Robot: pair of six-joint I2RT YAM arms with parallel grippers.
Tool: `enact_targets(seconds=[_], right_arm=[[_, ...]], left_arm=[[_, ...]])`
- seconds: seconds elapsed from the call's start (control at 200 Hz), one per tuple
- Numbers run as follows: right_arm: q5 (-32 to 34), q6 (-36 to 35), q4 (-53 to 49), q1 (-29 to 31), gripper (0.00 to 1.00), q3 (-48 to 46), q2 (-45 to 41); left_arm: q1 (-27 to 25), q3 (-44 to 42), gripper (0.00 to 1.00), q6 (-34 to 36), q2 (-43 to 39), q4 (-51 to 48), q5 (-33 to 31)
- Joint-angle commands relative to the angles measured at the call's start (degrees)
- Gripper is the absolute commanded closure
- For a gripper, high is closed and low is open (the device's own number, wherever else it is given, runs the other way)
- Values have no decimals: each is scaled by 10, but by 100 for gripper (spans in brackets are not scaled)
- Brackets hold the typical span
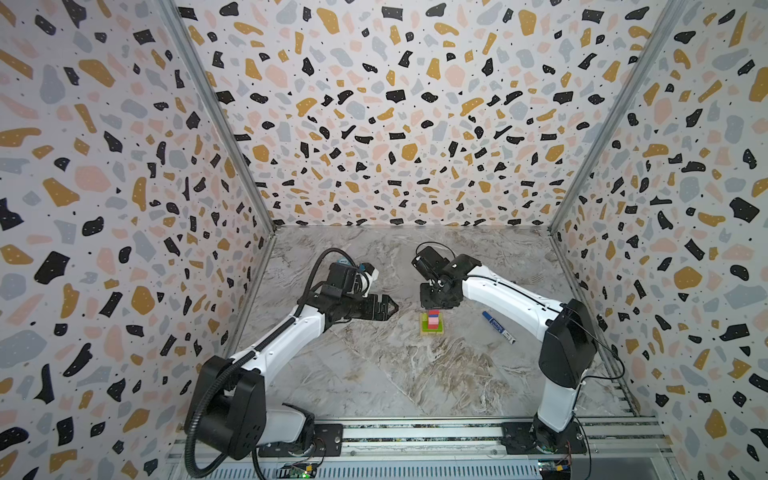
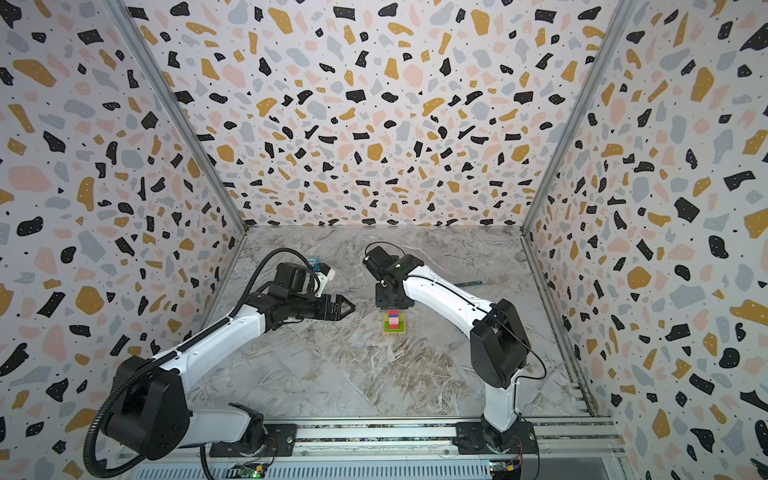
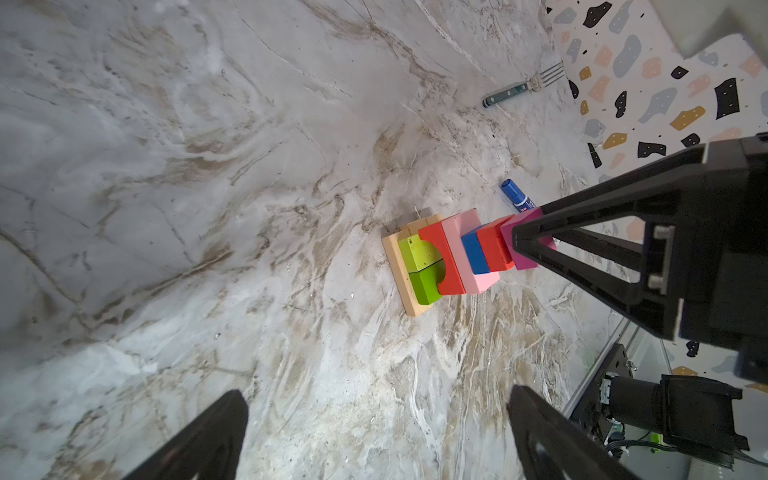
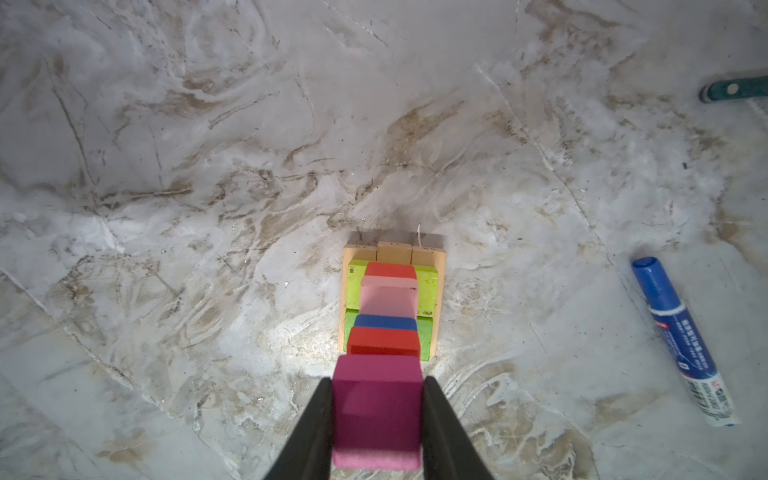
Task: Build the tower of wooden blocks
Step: 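Align the held magenta cube above the red cube on the stack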
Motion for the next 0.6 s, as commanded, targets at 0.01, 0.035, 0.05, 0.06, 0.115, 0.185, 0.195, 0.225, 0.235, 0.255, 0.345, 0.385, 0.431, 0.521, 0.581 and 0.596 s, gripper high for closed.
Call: enact_targets(seconds=[0.01, 0.035, 0.05, 0.06, 0.115, 0.185, 0.195, 0.225, 0.235, 0.255, 0.345, 0.385, 0.431, 0.521, 0.581, 0.596], right_arm=[[14, 5, -15, 3, 70, 4, -5], [14, 5, -15, 3, 70, 4, -5], [14, 5, -14, 3, 70, 4, -5], [14, 5, -15, 3, 70, 4, -6], [13, 4, -14, 3, 70, 5, -4], [12, 4, -14, 5, 70, 5, -4], [12, 4, -14, 5, 70, 5, -3], [11, 3, -14, 6, 70, 5, -3], [11, 3, -14, 6, 69, 5, -3], [11, 4, -14, 6, 70, 5, -3], [11, 4, -14, 7, 70, 5, -4], [12, 4, -14, 7, 70, 5, -4], [13, 4, -15, 7, 70, 5, -4], [15, 5, -14, 7, 69, 2, -5], [15, 5, -14, 7, 69, 1, -7], [15, 4, -15, 7, 70, 1, -6]], left_arm=[[3, -7, 1, 1, -12, 15, 8], [3, -7, 1, 1, -12, 14, 8], [3, -7, 1, 1, -12, 14, 8], [3, -7, 1, 1, -12, 14, 8], [3, -7, 1, 1, -12, 14, 8], [3, -7, 1, 1, -12, 15, 8], [3, -7, 1, 1, -12, 14, 8], [3, -7, 1, 1, -11, 15, 8], [3, -7, 1, 1, -11, 15, 8], [3, -7, 1, 1, -11, 14, 8], [3, -7, 1, 1, -10, 14, 8], [3, -7, 1, 1, -10, 14, 8], [3, -7, 1, 1, -10, 14, 8], [3, -7, 1, 1, -10, 15, 8], [3, -7, 1, 1, -10, 14, 8], [3, -7, 1, 1, -11, 15, 8]])
